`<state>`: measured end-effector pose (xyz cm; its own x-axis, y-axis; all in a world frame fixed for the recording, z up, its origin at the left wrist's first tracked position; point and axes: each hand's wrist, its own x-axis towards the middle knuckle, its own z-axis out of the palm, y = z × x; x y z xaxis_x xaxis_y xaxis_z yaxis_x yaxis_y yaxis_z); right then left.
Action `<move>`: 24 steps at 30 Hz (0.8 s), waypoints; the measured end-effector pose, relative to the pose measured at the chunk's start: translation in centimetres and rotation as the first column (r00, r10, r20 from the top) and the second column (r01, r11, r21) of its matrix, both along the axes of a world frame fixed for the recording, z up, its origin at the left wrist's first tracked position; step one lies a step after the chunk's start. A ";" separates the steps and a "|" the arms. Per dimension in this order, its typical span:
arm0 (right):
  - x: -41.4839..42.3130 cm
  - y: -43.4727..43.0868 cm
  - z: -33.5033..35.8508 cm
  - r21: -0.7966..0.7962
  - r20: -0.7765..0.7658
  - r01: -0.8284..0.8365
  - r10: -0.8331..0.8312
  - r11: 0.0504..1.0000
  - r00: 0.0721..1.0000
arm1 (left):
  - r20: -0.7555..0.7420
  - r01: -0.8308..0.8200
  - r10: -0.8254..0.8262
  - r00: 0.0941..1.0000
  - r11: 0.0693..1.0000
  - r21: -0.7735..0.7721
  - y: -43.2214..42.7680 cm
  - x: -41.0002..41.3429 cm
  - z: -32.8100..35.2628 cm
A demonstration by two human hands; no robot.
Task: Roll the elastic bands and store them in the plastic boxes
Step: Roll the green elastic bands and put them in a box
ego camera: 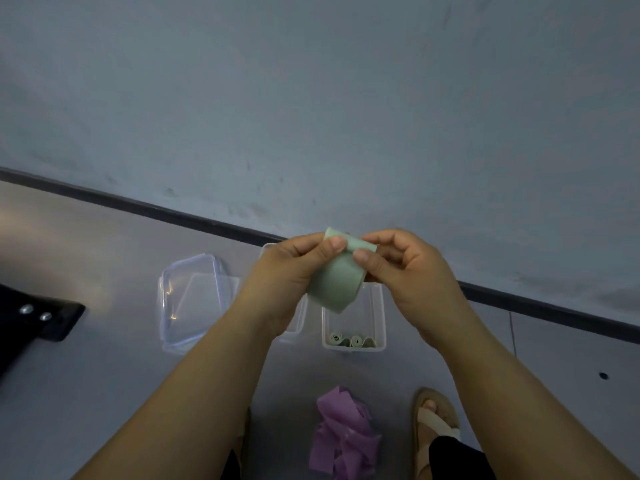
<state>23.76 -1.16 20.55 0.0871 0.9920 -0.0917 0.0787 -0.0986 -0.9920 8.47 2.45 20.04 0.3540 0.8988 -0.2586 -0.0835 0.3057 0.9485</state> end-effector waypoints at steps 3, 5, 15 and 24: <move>0.0 0.1 0.0 0.041 -0.006 0.045 -0.045 0.998 0.999 | 0.030 0.009 -0.009 0.999 1.000 0.007 -0.1 0.2 0.3; 0.1 0.1 0.1 0.056 0.009 0.049 -0.050 0.997 0.999 | 0.023 0.007 -0.007 1.000 1.000 0.029 -0.3 0.3 0.6; 0.4 0.1 0.5 0.125 0.064 0.049 -0.057 0.991 0.996 | -0.058 -0.052 0.060 0.997 0.991 0.122 -0.3 0.0 1.0; 0.4 0.1 0.4 0.061 0.073 0.050 -0.054 0.997 0.996 | 0.042 -0.101 0.096 0.994 0.989 0.109 -0.4 0.2 1.0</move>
